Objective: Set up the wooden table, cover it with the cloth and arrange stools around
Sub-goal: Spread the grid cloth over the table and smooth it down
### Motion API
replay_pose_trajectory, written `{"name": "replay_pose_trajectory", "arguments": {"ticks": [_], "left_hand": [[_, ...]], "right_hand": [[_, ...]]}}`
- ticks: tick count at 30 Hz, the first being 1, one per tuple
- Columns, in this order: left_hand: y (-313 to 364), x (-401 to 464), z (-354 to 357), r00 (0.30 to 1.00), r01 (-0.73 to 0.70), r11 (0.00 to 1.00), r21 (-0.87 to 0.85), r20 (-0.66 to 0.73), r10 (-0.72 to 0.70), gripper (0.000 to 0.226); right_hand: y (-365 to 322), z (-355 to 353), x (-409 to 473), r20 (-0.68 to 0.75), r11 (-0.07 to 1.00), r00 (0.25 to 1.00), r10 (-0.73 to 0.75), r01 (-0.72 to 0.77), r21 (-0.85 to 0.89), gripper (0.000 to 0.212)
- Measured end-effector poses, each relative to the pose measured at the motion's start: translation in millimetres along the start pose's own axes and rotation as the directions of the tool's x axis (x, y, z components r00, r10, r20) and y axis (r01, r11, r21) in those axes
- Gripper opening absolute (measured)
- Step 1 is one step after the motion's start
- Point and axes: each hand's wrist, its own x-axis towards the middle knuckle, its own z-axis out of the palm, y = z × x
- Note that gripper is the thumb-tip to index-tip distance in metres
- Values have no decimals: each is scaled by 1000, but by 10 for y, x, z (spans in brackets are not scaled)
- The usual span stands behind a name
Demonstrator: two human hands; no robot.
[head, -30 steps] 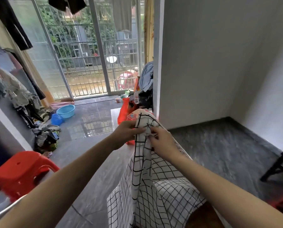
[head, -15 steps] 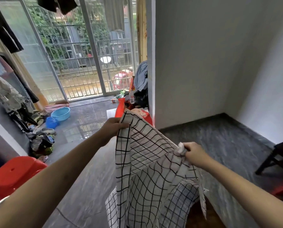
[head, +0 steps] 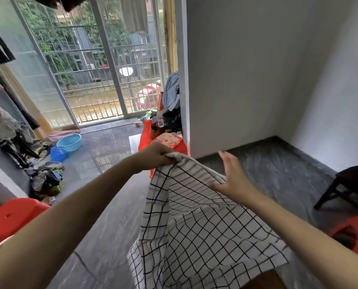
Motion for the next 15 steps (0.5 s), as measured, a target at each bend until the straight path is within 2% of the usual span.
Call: {"name": "replay_pose_trajectory", "arguments": {"ticks": [2, 4, 6, 8, 9, 11, 13, 15], "left_hand": [[108, 9, 138, 991, -95, 992, 87, 98, 86, 9], [122, -4, 251, 988, -120, 991, 58, 107, 113, 7], [31, -57, 320, 997, -71, 993, -91, 9, 72, 6], [-104, -146, 382, 993, -18, 940, -342, -117, -24, 11], [-188, -204, 432, 984, -5, 890, -455, -161, -76, 18], [-412, -336, 595, 972, 26, 854, -520, -186, -142, 32], [-650, -450, 880, 976, 118, 855, -505, -99, -194, 49], [-843, -503, 1225, 956, 242, 845, -478, -28, -290, 52]], "right_hand": [[-345, -22, 119, -10, 981, 989, -151, 151, 119, 98], [-576, -17, 220, 20, 976, 978, -209, 207, 64, 83], [-647, 11, 294, 31, 969, 971, -238, 240, -67, 47], [-613, 52, 352, 16, 971, 973, -230, 231, -66, 16], [-579, 73, 377, 3, 974, 975, -222, 222, -42, 13], [-558, 82, 409, -35, 976, 976, -216, 216, -7, 13], [-544, 64, 442, -81, 976, 973, -215, 216, 8, 15], [-531, 32, 460, -105, 977, 972, -210, 212, 11, 18]]}}
